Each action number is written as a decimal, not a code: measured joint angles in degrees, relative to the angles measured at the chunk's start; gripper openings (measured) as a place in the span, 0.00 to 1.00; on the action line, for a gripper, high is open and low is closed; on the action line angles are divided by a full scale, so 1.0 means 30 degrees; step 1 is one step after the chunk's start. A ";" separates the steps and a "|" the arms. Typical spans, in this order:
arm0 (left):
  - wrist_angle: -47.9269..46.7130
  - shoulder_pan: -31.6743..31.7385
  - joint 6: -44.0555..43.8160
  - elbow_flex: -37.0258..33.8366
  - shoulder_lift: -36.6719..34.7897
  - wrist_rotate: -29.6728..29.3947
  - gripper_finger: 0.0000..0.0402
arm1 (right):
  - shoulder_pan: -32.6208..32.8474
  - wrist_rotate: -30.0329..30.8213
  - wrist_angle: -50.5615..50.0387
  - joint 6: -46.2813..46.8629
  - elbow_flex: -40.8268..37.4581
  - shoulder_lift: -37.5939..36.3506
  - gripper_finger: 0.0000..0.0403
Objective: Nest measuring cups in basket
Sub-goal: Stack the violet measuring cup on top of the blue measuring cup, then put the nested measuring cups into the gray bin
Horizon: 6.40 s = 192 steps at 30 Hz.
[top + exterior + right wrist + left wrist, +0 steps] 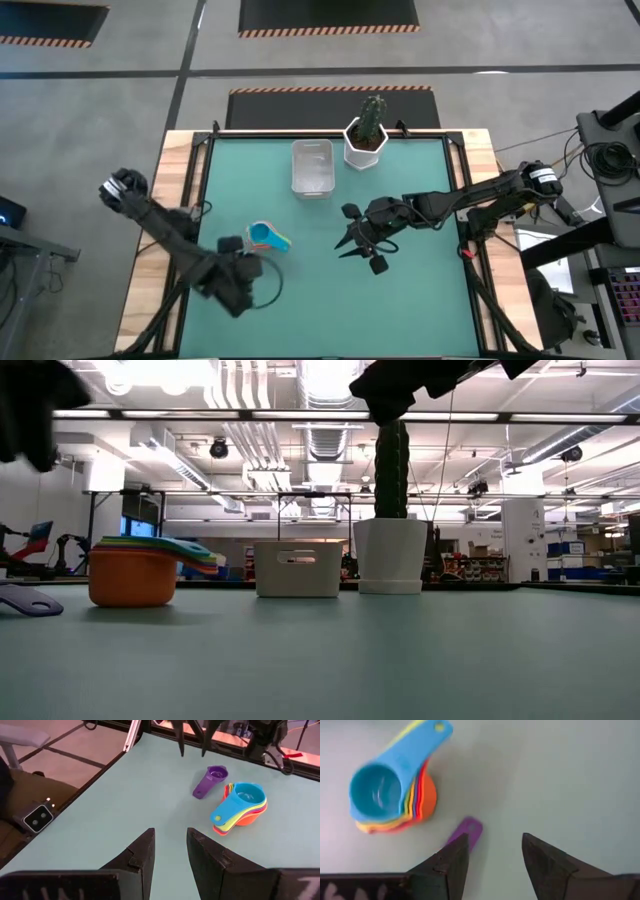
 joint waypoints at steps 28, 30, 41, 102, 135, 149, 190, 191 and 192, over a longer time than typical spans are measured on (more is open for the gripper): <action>0.2636 -0.2215 -0.3771 -0.7377 0.0391 0.1538 0.37 | 0.0000 -0.0002 0.0291 0.0159 0.0000 -0.0015 0.25; 0.2734 -0.2212 -0.3766 -0.7615 0.0391 0.1538 0.37 | 0.0000 -0.0003 0.0288 0.0160 0.0000 -0.0015 0.25; 0.3044 -0.2217 -0.3559 -0.7890 0.0391 0.1553 0.19 | 0.0000 0.0004 0.0278 0.0160 0.0000 -0.0015 0.25; 0.1674 0.3357 0.6358 -0.3387 0.0303 -0.4624 0.15 | 0.0000 0.0000 0.0063 0.0362 -0.0007 -0.0015 0.25; 0.5270 1.0149 1.3447 -0.1784 0.0267 -0.2501 0.00 | 0.0000 0.0011 0.0001 0.0154 -0.0007 0.0000 0.25; 0.7221 1.1072 1.6128 -0.2513 0.0274 -0.0961 0.00 | 0.0000 0.0011 -0.0196 0.0151 -0.0007 0.0000 0.25; 0.6503 1.0268 1.4501 -0.1536 -0.0278 0.2225 0.00 | 0.0000 0.0011 -0.0293 -0.0015 -0.0007 0.0000 0.25; 0.6555 0.9876 1.3947 -0.1440 -0.0463 0.2000 0.00 | 0.0000 0.0011 -0.0349 -0.0007 -0.0007 0.0000 0.25; 0.6549 0.9382 1.3233 -0.1378 -0.0658 0.1624 0.00 | 0.0000 0.0011 -0.0440 -0.0007 -0.0007 0.0000 0.25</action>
